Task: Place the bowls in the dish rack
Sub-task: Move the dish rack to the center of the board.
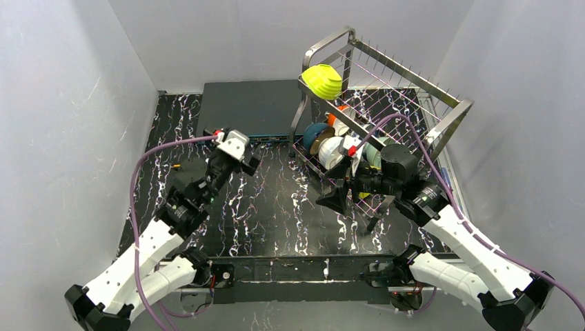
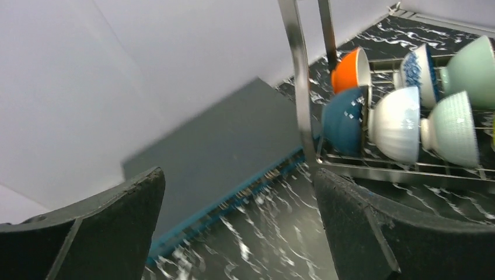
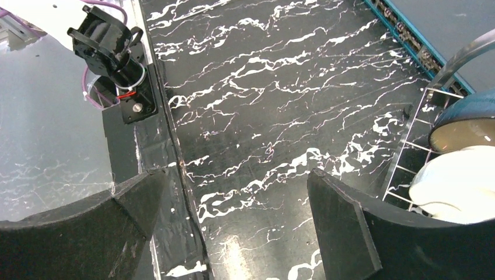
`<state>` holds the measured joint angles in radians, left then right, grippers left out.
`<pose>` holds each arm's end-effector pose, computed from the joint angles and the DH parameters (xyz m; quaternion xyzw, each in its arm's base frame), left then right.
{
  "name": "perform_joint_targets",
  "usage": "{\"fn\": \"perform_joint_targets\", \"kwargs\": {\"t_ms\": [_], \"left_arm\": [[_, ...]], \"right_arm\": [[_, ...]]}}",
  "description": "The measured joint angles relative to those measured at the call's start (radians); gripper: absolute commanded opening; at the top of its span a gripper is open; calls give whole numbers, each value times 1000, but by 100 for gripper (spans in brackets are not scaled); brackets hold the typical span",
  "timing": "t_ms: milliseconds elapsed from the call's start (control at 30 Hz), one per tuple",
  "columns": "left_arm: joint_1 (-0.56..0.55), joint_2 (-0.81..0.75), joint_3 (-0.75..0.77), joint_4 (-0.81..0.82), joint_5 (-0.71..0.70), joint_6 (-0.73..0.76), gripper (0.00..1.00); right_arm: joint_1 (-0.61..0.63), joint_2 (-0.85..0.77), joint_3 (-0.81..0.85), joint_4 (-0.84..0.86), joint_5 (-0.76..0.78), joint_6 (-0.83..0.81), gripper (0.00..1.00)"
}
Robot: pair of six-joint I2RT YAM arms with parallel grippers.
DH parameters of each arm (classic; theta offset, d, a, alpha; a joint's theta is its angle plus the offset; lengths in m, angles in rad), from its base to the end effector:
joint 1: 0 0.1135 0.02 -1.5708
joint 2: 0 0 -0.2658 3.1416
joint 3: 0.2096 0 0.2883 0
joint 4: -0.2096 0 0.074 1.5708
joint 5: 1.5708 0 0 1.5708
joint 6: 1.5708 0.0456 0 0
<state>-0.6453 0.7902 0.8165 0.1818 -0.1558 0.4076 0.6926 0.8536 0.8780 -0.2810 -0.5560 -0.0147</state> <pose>0.1878 -0.1325 0.3943 0.2633 0.5733 -0.0431 0.7747 0.1653 0.1684 0.3521 -0.4209 0.6562 0.4002 0.4817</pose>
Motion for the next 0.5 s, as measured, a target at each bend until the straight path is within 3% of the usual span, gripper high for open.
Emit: {"fn": "perform_joint_targets", "kwargs": {"t_ms": [267, 500], "left_arm": [[2, -144, -261, -15, -73, -404, 98], [2, -92, -351, -36, -42, -808, 98]], "right_arm": [[0, -4, -29, -7, 68, 24, 99], [0, -25, -59, -35, 171, 59, 99]]}}
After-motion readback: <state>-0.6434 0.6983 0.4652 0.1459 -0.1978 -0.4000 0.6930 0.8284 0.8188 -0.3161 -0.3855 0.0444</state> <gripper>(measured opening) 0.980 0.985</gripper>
